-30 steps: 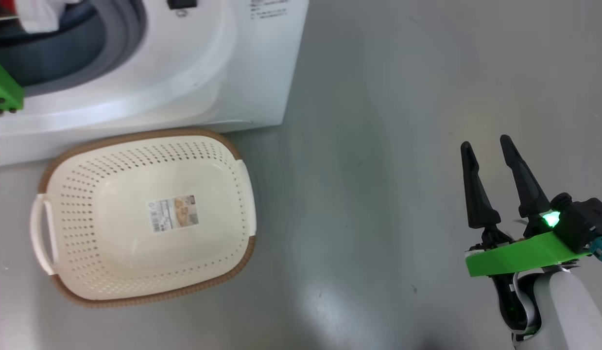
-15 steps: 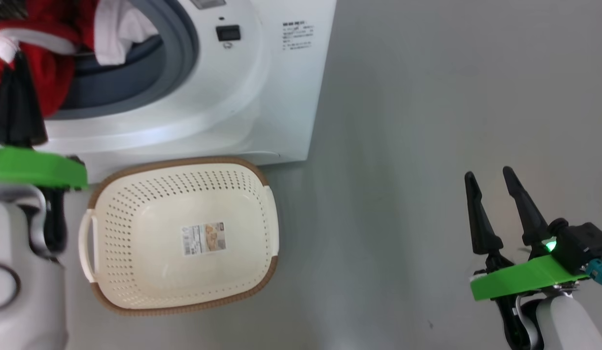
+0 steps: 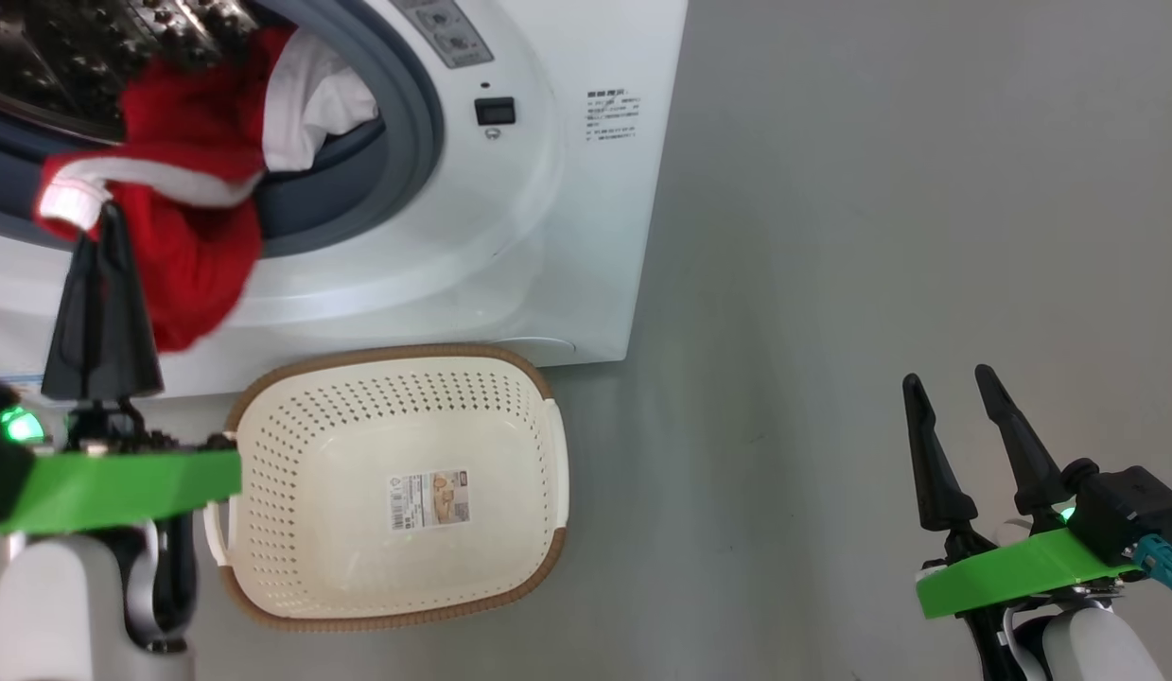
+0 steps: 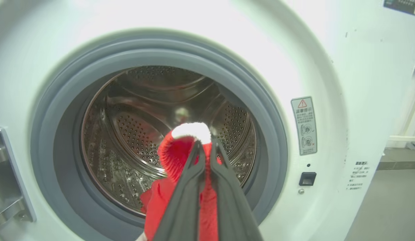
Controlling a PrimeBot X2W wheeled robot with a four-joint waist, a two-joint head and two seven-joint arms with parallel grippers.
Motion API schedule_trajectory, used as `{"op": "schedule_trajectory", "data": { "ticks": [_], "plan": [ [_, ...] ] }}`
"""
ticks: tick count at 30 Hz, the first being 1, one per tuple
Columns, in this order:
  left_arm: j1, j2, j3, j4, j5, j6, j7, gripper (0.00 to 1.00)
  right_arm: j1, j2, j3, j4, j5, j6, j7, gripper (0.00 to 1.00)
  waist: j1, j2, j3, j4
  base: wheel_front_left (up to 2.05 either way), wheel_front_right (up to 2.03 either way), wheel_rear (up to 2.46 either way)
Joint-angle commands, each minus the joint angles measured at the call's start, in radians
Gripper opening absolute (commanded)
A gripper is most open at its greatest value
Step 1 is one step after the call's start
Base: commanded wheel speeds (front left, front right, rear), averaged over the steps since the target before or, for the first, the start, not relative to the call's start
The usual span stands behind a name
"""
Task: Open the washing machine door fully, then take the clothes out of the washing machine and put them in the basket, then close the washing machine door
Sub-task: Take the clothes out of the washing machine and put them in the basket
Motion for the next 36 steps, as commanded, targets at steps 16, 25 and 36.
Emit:
{"op": "schedule_trajectory", "data": {
  "ticks": [16,25,36],
  "plan": [
    [0.129,-0.015,-0.040,-0.126,-0.041,-0.006,-0.008,0.00,-0.010,-0.003,0.014,-0.033,-0.001,0.007,-0.006,1.00,0.0000,0.0000,0.052,0.006,0.00,0.00,0.00],
    [0.089,-0.016,-0.083,0.120,-0.055,-0.006,-0.008,0.00,-0.046,-0.003,0.027,-0.036,0.011,0.007,-0.006,1.00,0.0000,0.0000,0.107,-0.014,0.00,0.00,0.00],
    [-0.080,0.040,-0.126,0.449,-0.056,-0.006,-0.008,0.10,-0.096,-0.003,0.029,-0.056,0.026,0.007,-0.006,1.00,0.0000,0.0000,0.223,-0.047,0.00,0.00,0.00]
  ]
}}
